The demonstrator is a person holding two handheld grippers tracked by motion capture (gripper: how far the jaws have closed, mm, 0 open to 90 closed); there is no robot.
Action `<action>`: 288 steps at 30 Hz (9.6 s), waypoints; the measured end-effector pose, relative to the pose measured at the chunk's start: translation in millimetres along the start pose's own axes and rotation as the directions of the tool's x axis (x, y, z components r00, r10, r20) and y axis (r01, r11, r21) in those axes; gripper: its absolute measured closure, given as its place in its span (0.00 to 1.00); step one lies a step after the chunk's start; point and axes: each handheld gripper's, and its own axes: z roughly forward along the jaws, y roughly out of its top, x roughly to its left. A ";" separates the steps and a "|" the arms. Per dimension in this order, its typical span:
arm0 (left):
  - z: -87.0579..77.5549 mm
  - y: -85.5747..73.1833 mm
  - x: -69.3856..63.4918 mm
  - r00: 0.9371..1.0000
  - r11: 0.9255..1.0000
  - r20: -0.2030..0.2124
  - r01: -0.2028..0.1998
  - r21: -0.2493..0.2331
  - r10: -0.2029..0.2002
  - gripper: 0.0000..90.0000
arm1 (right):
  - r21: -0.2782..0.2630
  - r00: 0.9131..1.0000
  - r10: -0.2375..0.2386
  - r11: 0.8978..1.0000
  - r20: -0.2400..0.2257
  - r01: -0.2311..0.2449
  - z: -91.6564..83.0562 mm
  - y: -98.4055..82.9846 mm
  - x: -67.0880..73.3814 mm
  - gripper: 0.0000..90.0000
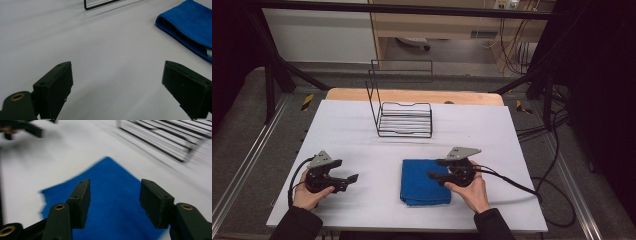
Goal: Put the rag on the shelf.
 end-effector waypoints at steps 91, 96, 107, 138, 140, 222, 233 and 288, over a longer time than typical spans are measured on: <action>21.2 52.3 -50.9 0.999 0.999 0.037 -0.025 0.036 0.023 0.15 | 0.090 0.966 0.205 0.971 0.156 -0.221 -29.6 -50.7 -39.7 0.76; 47.7 78.1 -69.3 0.998 0.995 0.031 -0.056 0.079 0.054 0.28 | -0.007 0.963 0.204 0.979 0.175 -0.206 -44.6 -57.7 -44.0 0.46; 114.3 103.2 -92.1 0.996 0.978 0.070 -0.072 0.195 0.059 0.53 | -0.043 0.962 0.220 0.975 0.161 -0.216 -50.9 -67.4 -47.8 0.36; 87.9 76.2 -104.9 0.992 0.964 0.129 -0.017 0.265 -0.018 0.97 | 0.107 0.967 0.238 0.963 0.087 -0.247 -13.2 -48.4 -43.5 0.97; 78.4 71.5 -106.5 0.993 0.967 0.118 0.000 0.256 -0.031 0.96 | 0.118 0.977 0.198 0.971 0.084 -0.207 -4.1 -39.0 -42.4 0.97; 80.8 44.1 -105.1 0.995 0.969 0.077 0.042 0.244 -0.062 0.97 | 0.100 0.991 0.070 0.993 -0.112 -0.059 -19.1 -41.1 34.3 0.58; 68.9 35.9 -108.0 0.995 0.969 0.065 0.062 0.238 -0.079 0.98 | 0.132 0.983 0.180 0.974 0.032 -0.183 10.5 -54.7 25.5 0.75; 114.3 64.3 -70.0 0.997 0.975 0.015 0.072 0.210 -0.077 0.92 | 0.010 0.990 0.123 0.992 0.065 -0.124 -5.4 -45.7 -10.2 0.16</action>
